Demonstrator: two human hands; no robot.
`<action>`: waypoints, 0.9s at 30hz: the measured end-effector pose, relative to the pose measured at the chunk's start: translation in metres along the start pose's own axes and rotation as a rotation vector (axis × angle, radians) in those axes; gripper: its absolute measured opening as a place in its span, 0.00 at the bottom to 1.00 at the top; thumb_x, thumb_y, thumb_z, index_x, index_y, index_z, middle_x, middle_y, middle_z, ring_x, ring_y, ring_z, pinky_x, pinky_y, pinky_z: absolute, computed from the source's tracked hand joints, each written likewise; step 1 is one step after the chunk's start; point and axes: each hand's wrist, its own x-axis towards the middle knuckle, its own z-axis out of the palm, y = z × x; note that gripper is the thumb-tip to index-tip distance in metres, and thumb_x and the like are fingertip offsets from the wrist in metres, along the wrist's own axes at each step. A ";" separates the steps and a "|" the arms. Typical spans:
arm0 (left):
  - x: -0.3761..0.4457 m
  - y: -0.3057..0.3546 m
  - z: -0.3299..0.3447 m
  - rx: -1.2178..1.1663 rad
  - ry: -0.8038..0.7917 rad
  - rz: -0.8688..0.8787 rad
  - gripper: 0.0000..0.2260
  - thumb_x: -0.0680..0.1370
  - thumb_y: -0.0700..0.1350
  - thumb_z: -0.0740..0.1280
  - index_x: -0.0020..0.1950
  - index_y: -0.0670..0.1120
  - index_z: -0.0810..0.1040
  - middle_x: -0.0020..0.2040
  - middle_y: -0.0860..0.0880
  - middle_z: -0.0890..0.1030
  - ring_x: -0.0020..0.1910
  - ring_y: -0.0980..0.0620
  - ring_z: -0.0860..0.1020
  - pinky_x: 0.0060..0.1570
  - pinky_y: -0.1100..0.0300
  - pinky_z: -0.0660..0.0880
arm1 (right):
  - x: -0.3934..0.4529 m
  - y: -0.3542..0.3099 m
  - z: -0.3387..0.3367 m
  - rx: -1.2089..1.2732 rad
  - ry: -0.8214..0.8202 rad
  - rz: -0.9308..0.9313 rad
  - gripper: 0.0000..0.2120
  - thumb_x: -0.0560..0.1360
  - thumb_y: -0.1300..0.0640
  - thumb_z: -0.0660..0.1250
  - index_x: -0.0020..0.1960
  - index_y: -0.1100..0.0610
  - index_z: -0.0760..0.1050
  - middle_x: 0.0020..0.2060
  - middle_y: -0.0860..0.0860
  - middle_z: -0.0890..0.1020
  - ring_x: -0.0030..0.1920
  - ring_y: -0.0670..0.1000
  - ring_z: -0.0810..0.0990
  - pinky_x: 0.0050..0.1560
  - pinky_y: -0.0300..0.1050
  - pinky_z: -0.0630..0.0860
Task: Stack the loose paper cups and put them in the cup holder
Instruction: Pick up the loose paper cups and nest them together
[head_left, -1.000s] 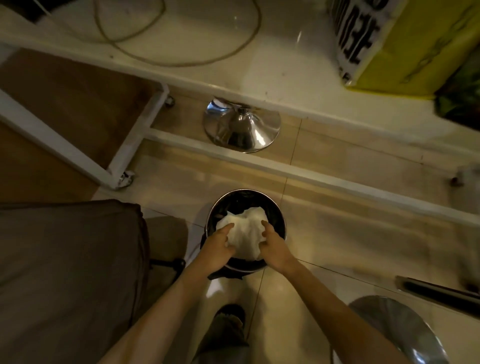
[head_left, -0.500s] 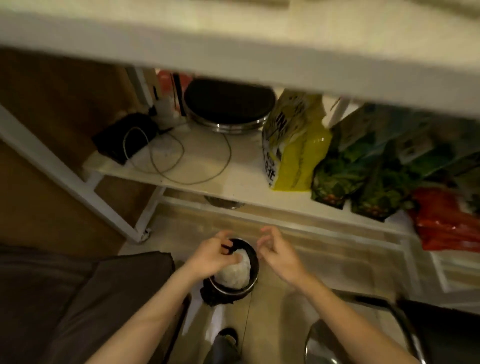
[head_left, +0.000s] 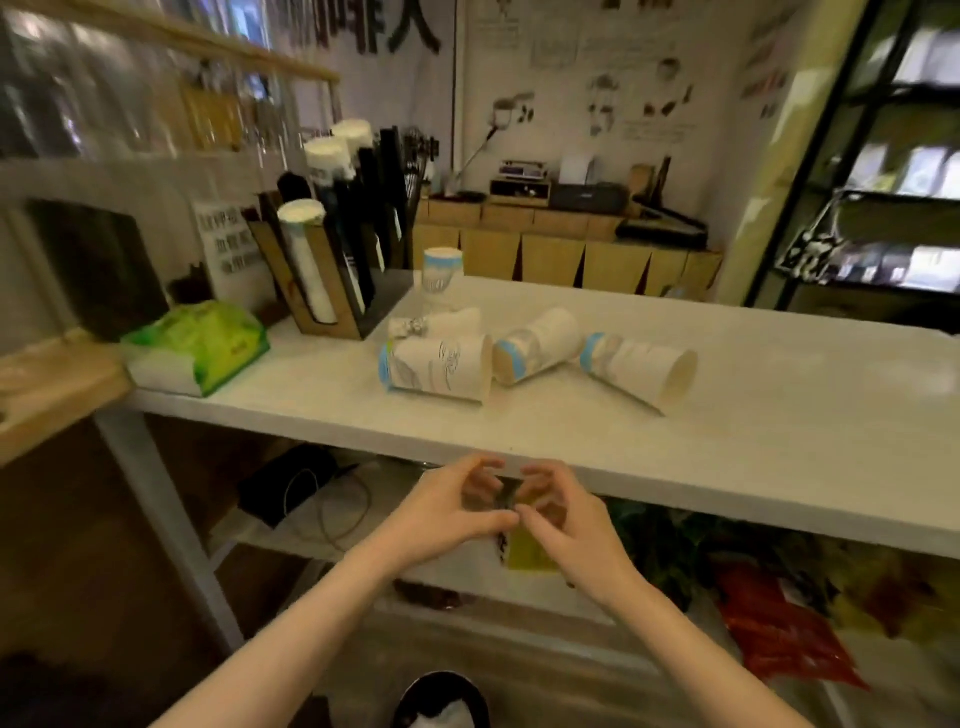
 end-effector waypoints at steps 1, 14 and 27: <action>0.004 0.009 -0.005 -0.006 0.019 0.012 0.24 0.66 0.56 0.72 0.59 0.58 0.69 0.51 0.58 0.78 0.49 0.65 0.76 0.44 0.76 0.73 | 0.004 -0.006 -0.008 0.007 0.009 -0.009 0.14 0.73 0.54 0.65 0.54 0.41 0.66 0.47 0.44 0.78 0.45 0.38 0.77 0.42 0.30 0.74; 0.087 0.054 -0.086 0.117 0.194 0.170 0.26 0.67 0.51 0.73 0.62 0.55 0.68 0.49 0.59 0.75 0.50 0.61 0.75 0.44 0.68 0.73 | 0.101 -0.036 -0.062 -0.046 0.166 -0.133 0.17 0.71 0.55 0.66 0.51 0.37 0.65 0.46 0.44 0.77 0.42 0.41 0.76 0.39 0.30 0.73; 0.132 0.008 -0.137 0.391 0.089 0.121 0.35 0.63 0.56 0.74 0.66 0.56 0.64 0.62 0.54 0.72 0.58 0.58 0.70 0.58 0.60 0.68 | 0.225 -0.038 -0.047 -0.006 0.064 -0.072 0.20 0.69 0.52 0.70 0.59 0.51 0.69 0.52 0.49 0.76 0.49 0.45 0.77 0.44 0.35 0.73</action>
